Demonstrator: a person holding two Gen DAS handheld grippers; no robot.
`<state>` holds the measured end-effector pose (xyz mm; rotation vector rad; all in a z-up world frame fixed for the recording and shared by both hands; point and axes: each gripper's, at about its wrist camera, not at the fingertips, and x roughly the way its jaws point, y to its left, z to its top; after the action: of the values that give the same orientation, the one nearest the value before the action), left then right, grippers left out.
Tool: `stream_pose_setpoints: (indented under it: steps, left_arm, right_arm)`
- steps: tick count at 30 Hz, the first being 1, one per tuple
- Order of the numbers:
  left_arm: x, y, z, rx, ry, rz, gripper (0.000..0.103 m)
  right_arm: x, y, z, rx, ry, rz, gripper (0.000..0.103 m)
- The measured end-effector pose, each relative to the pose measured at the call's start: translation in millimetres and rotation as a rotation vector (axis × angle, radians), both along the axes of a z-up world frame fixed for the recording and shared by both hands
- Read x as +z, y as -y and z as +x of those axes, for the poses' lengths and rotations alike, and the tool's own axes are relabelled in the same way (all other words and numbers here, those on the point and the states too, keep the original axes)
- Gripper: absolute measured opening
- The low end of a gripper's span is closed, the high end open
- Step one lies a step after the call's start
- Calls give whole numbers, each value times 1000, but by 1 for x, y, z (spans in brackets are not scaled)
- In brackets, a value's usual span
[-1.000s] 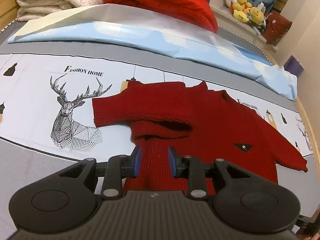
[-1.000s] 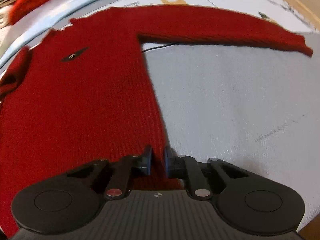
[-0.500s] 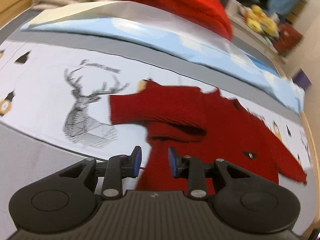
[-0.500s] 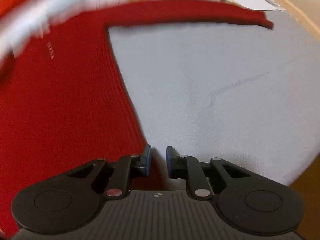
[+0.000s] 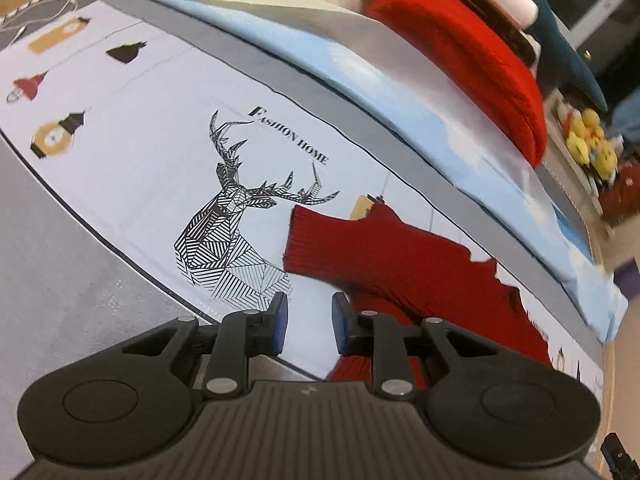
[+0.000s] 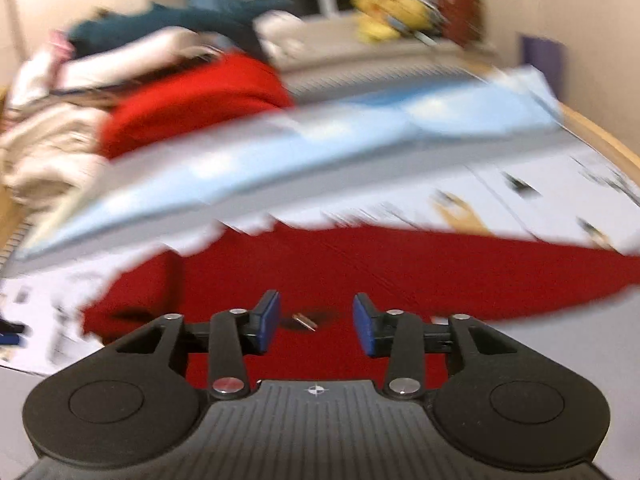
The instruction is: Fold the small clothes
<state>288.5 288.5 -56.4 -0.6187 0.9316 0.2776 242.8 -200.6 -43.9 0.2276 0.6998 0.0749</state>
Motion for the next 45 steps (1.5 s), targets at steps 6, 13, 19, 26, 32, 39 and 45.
stream_pose_setpoints:
  steps: [6, 13, 19, 26, 32, 39, 45]
  left_arm:
    - [-29, 4, 15, 64, 30, -110, 26]
    - [-84, 8, 41, 192, 89, -368, 41]
    - [-118, 18, 68, 228, 83, -462, 47]
    - [-70, 10, 78, 155, 138, -67, 12]
    - [-9, -68, 34, 698, -204, 856, 21]
    - [-29, -56, 43, 300, -26, 459, 25]
    - [-80, -8, 65, -59, -122, 89, 29]
  right_arm:
    - [-35, -32, 30, 29, -77, 95, 45]
    - [-49, -35, 25, 145, -117, 86, 45]
    - [-65, -32, 36, 113, -189, 132, 45]
    - [-73, -38, 48, 119, -209, 103, 45]
    - [-78, -47, 53, 113, -243, 103, 45]
    - [-77, -64, 51, 142, -249, 78, 45]
    - [-82, -68, 50, 139, -273, 86, 45]
